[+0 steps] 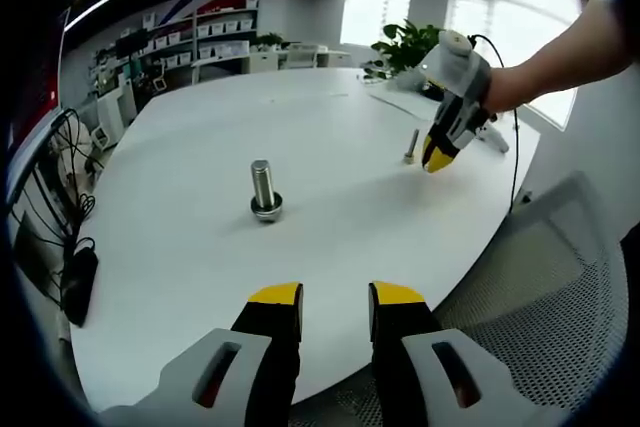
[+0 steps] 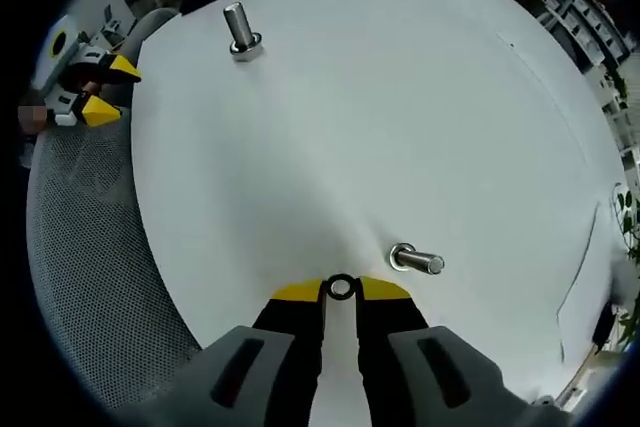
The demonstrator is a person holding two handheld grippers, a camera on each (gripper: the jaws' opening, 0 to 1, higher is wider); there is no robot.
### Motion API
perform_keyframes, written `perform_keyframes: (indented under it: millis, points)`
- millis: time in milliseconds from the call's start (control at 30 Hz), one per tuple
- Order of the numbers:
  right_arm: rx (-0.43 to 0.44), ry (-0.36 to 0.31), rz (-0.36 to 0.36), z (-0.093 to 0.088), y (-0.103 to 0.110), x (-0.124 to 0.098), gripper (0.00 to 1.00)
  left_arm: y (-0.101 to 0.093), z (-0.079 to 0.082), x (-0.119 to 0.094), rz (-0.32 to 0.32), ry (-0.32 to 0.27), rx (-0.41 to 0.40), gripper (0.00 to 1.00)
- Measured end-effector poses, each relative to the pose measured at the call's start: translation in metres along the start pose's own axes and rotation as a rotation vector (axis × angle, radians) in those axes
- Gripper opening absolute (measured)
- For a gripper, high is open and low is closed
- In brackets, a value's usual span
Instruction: Place the washer onto the threaded stud by aligning its center hole with the stud, sliding it down to the base, and recovering from edge contact or off-axis alignment until the washer reaches the visible bottom stop.
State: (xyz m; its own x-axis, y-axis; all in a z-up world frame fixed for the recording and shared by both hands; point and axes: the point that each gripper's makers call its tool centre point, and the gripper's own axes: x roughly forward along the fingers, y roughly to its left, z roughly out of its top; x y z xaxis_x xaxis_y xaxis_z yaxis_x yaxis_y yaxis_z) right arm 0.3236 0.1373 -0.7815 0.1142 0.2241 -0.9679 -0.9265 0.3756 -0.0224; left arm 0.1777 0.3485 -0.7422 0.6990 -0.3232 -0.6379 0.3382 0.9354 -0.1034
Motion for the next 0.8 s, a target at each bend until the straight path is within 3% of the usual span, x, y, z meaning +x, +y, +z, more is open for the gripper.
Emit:
perform_keyframes:
  millis: [400,800]
  points:
    - [0.069,-0.059,-0.042,0.007,-0.019,-0.021,0.13,-0.001,0.000,0.000,-0.004,0.002,0.004,0.24]
    - [0.053,-0.098,-0.100,0.014,-0.029,-0.036,0.13,-0.002,0.001,0.000,-0.011,-0.006,0.005,0.24]
